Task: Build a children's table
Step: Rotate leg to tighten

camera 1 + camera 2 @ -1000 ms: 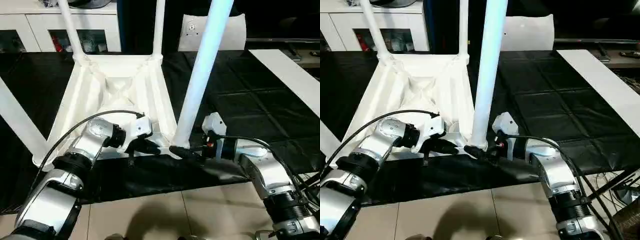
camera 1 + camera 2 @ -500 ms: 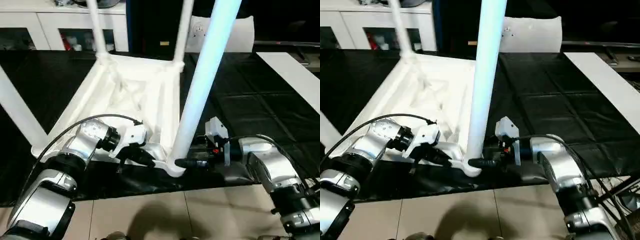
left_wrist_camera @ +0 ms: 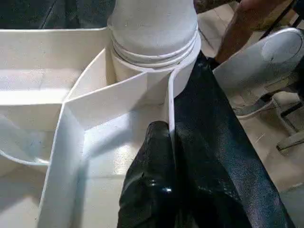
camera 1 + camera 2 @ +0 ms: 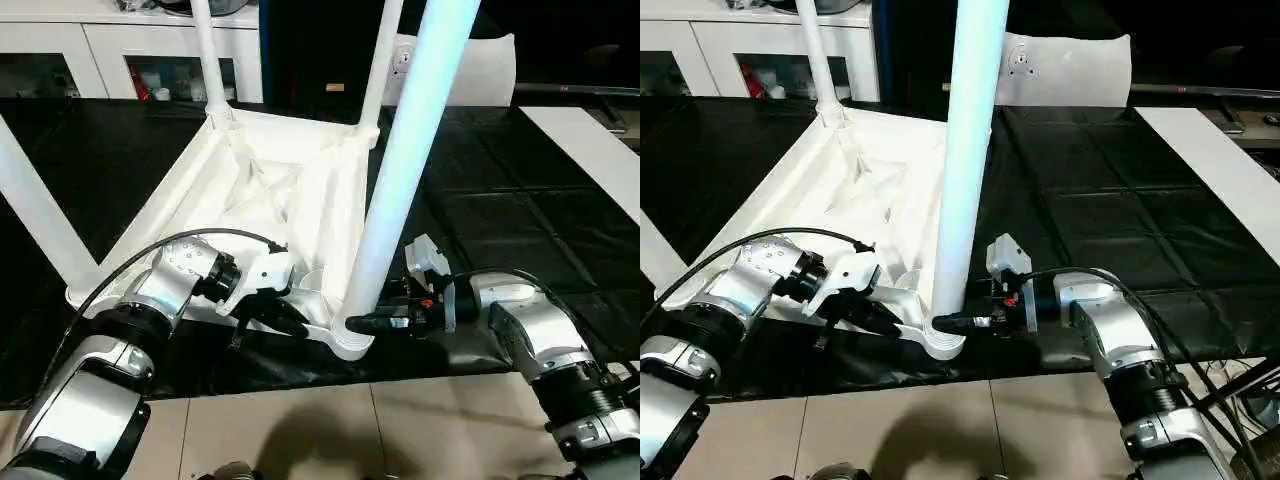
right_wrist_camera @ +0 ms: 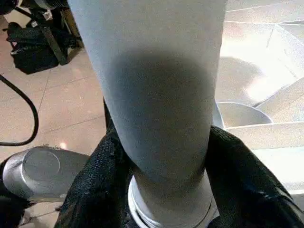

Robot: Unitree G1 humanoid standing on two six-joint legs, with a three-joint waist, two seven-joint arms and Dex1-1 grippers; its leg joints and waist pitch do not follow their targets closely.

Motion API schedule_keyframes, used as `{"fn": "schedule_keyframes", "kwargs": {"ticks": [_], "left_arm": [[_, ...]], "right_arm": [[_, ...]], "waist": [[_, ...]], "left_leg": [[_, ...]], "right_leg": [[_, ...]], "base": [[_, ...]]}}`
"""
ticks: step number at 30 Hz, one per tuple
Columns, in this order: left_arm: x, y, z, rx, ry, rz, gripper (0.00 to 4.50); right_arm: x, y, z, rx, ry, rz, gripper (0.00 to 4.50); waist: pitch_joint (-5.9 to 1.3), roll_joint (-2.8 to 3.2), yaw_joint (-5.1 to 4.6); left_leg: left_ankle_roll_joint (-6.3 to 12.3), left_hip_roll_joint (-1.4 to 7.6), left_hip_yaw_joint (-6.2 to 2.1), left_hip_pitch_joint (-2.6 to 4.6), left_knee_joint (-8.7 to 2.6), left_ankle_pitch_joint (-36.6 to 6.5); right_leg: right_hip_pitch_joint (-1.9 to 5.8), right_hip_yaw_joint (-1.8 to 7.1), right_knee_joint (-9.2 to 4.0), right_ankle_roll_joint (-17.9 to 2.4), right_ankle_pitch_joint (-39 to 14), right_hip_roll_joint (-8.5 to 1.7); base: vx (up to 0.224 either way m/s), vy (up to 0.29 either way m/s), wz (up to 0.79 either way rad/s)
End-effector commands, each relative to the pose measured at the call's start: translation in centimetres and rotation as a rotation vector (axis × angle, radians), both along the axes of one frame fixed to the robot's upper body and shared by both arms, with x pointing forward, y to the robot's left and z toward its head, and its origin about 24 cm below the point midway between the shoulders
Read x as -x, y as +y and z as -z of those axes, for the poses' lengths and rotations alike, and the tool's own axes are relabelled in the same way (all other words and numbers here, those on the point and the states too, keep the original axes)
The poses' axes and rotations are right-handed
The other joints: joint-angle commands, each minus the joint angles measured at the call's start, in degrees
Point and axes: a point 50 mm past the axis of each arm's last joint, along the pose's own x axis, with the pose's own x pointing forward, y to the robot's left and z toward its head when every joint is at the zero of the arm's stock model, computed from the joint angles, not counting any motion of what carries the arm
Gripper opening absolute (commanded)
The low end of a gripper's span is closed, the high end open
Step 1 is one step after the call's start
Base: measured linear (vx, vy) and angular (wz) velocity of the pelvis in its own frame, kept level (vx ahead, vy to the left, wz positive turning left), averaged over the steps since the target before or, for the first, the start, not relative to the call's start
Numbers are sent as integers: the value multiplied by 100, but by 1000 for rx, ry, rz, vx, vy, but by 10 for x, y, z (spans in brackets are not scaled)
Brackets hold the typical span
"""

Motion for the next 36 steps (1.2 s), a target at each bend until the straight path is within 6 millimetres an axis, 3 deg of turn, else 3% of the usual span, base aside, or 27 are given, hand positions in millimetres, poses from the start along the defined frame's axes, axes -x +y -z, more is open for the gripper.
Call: {"fn": "schedule_keyframes", "kwargs": {"ticks": [1,4,6,8,10,11,14,16,17,19,22,25,27,29,32,36], "left_arm": [[0,-9,-5,-26,5,91,0],[-1,-8,-5,-18,6,74,0],[-4,-10,-5,2,1,18,0],[-8,-13,-6,17,-8,-46,0],[-16,-22,-9,69,-20,-165,0],[-19,-25,-9,89,-22,-202,0],[-24,-45,-11,176,-26,-326,0],[-25,-53,-10,190,-30,-362,0],[-27,-61,-9,205,-39,-417,0],[-28,-70,-9,221,-44,-463,0],[-30,-83,-10,240,-58,-527,0],[-30,-93,-12,241,-88,-565,0],[-29,-94,-12,232,-105,-549,0],[-28,-92,-12,225,-110,-530,0],[-25,-84,-10,202,-120,-472,0],[-20,-66,-8,182,-120,-363,0]], "right_arm": [[-3,2,-4,-12,2,-7,198],[-1,3,-3,-23,18,-17,197],[2,6,-3,-53,41,-1,193],[3,9,-2,-77,52,34,193],[1,15,4,-69,48,142,193],[1,17,6,-61,42,178,193],[-3,33,15,-33,24,347,193],[-5,39,17,-29,25,415,193],[-9,48,19,-22,23,500,193],[-13,57,19,-13,23,578,192],[-19,70,18,-8,31,710,191],[-26,81,12,-29,17,794,191],[-26,85,5,-97,19,782,247],[-26,84,3,-125,26,777,263],[-23,75,-1,-151,0,740,286],[-14,54,0,-122,-54,615,320]], "waist": [[-363,21,-35],[-368,20,-33],[-373,62,-35],[-372,47,-27],[-337,32,-38],[-323,15,-71],[-298,11,-143],[-297,-25,-289],[-292,-14,-353],[-292,-30,-410],[-284,-8,-488],[-298,8,-550],[-328,12,-558],[-346,27,-543],[-350,19,-521],[-370,20,-456]], "left_leg": [[120,240,2,146,-430,-1438],[121,242,0,145,-429,-1400],[118,242,2,154,-431,-1375],[97,242,0,158,-430,-1416],[10,237,-1,160,-451,-1598],[-82,217,-28,162,-458,-1855],[-214,197,-69,158,-464,-2117],[-237,158,-106,119,-465,-2237],[-219,153,-114,119,-460,-2239],[-163,125,-107,133,-434,-2265],[-116,116,-126,143,-432,-2302],[-122,132,-137,146,-453,-2409],[-54,148,-125,131,-471,-2286],[42,168,-97,102,-488,-1978],[153,159,-58,97,-471,-1749],[333,155,-38,77,-445,-1355]], "right_leg": [[267,208,-290,-1409,-1295,-294],[267,207,-289,-1396,-1299,-293],[269,210,-283,-1427,-1200,-283],[267,208,-288,-1433,-1206,-287],[237,223,-318,-1347,-1535,-295],[224,213,-365,-1224,-2032,-313],[201,207,-430,-951,-2724,-327],[213,166,-489,-701,-3205,-320],[191,166,-519,-653,-3303,-318],[165,154,-561,-568,-3490,-307],[137,133,-601,-509,-3661,-289],[135,134,-590,-554,-3448,-274],[166,158,-561,-662,-3008,-272],[201,190,-490,-898,-2228,-260],[239,206,-443,-1104,-1722,-264],[313,210,-406,-1177,-1327,-283]], "base": [[0,0,0],[0,0,0],[0,0,0],[0,0,0],[0,0,0],[0,0,0],[0,0,0],[0,0,0],[0,0,0],[0,0,0],[0,0,0],[0,0,0],[0,0,0],[0,0,0],[0,0,0],[0,0,0]]}}
